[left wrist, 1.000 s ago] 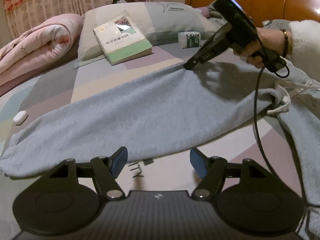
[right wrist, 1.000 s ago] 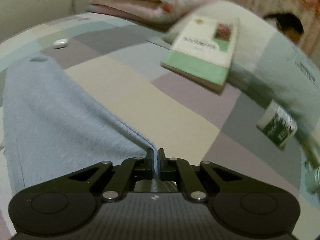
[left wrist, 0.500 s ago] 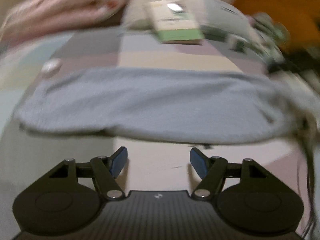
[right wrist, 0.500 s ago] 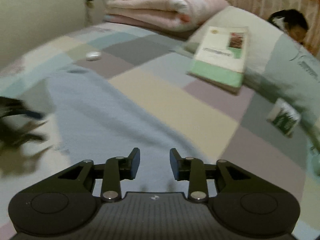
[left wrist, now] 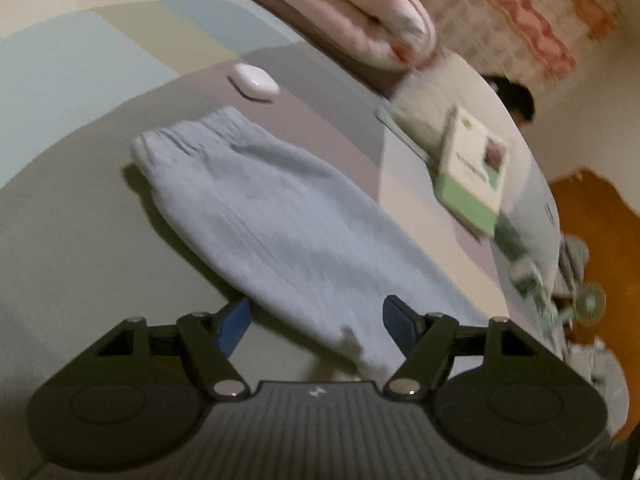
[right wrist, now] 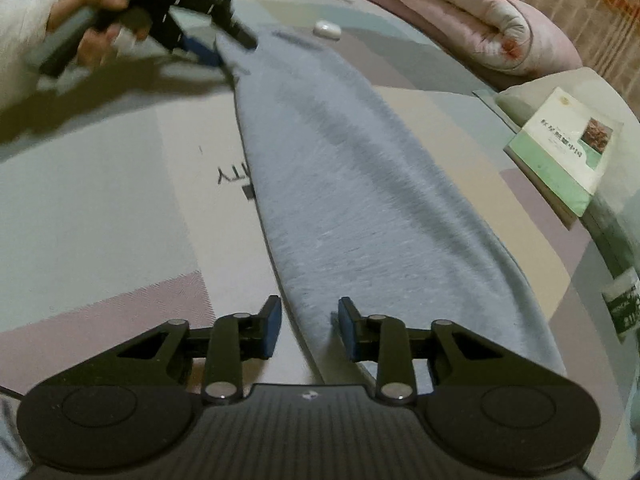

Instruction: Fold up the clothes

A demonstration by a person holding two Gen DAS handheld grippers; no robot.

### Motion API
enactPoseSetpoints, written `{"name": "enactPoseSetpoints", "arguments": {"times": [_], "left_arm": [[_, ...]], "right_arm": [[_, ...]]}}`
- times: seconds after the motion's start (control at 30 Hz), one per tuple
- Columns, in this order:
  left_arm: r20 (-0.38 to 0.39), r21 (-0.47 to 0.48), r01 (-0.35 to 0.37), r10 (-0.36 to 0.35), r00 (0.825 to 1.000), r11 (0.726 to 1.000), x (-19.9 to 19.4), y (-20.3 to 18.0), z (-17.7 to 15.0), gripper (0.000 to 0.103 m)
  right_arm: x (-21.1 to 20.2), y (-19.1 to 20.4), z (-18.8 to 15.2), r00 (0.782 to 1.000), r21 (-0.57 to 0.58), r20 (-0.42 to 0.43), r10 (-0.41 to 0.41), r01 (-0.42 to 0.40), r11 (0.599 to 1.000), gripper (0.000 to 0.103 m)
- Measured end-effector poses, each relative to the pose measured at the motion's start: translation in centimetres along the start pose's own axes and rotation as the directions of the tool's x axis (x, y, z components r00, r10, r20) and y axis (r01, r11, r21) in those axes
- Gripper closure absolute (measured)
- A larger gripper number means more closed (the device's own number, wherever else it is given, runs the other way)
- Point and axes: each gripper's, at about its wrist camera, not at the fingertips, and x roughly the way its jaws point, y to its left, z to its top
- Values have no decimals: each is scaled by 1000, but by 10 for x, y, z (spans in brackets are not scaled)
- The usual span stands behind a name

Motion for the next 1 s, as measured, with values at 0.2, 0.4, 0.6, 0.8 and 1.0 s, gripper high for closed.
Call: {"name": "enactPoseSetpoints", "arguments": {"times": [0.2,0.4,0.6,0.8,1.0], "left_arm": [[16,0,-135,135,991,991,0,9,14,89],[39,90,-246,243,969,965,-33,23,14,83],[99,382,-267,248,964,885,-50,-28,8,49],[129,606,-202,156,979,769,12,-93,-1,36],[99,625,-248,239,966,741,48,-70,-7,34]], "right_arm": [[-5,12,-1,1000,-5,-6,29,-29,1000,96],[-13,19,-1,999,19,-5,49,-48,999,84],[-35,-4,13,997,214,51,63,-72,974,52],[-45,-20,16,997,375,61,42,-62,925,37],[-50,-34,4,995,529,94,-20,-33,848,23]]}}
